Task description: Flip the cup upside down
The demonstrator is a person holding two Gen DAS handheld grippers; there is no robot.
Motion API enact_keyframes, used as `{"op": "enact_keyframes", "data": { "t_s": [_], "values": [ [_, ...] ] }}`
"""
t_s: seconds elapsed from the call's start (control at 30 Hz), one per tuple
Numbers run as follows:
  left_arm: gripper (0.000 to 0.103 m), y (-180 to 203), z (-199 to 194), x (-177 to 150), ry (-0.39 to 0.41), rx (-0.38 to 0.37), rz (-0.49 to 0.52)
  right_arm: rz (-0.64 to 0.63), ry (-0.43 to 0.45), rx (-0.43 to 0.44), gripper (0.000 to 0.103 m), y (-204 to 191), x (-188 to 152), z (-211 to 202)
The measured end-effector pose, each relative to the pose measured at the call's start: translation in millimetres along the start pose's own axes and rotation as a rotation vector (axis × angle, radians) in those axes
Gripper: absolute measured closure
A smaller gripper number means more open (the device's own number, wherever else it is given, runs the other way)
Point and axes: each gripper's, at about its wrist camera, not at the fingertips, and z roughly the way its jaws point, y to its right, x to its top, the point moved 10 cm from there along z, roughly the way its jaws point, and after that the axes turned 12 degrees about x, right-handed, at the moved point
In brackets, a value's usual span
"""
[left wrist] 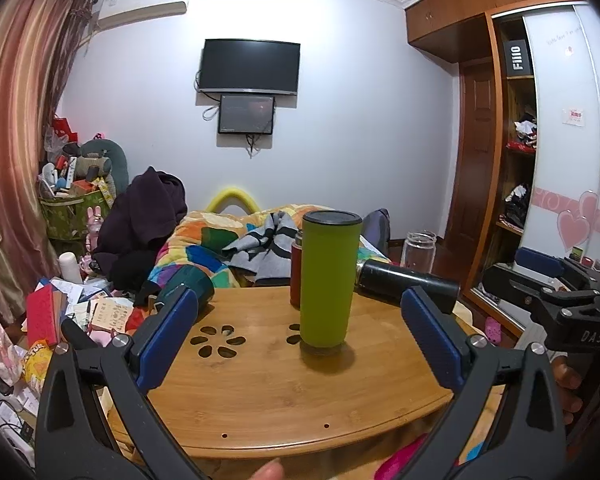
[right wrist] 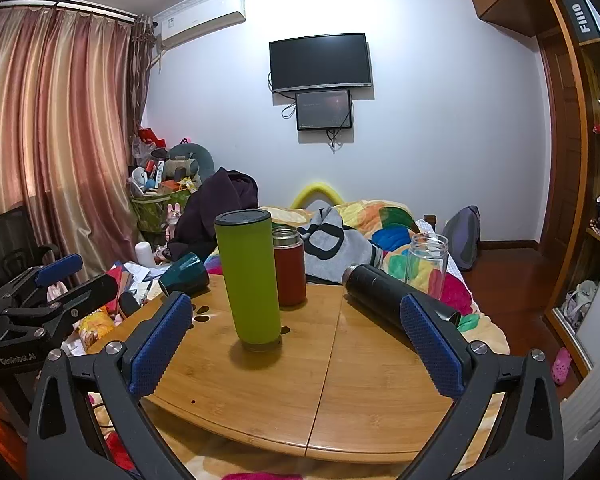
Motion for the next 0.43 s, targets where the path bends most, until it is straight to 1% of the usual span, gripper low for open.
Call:
{"op": "enact_keyframes", "data": {
  "t_s": [0.43],
  "values": [
    [0.000, -0.5, 0.8, -1.2, -0.003, 0.000, -0.005, 0.003, -0.002, -0.002, 0.000, 0.2, -1.0, 1.7]
  ]
}}
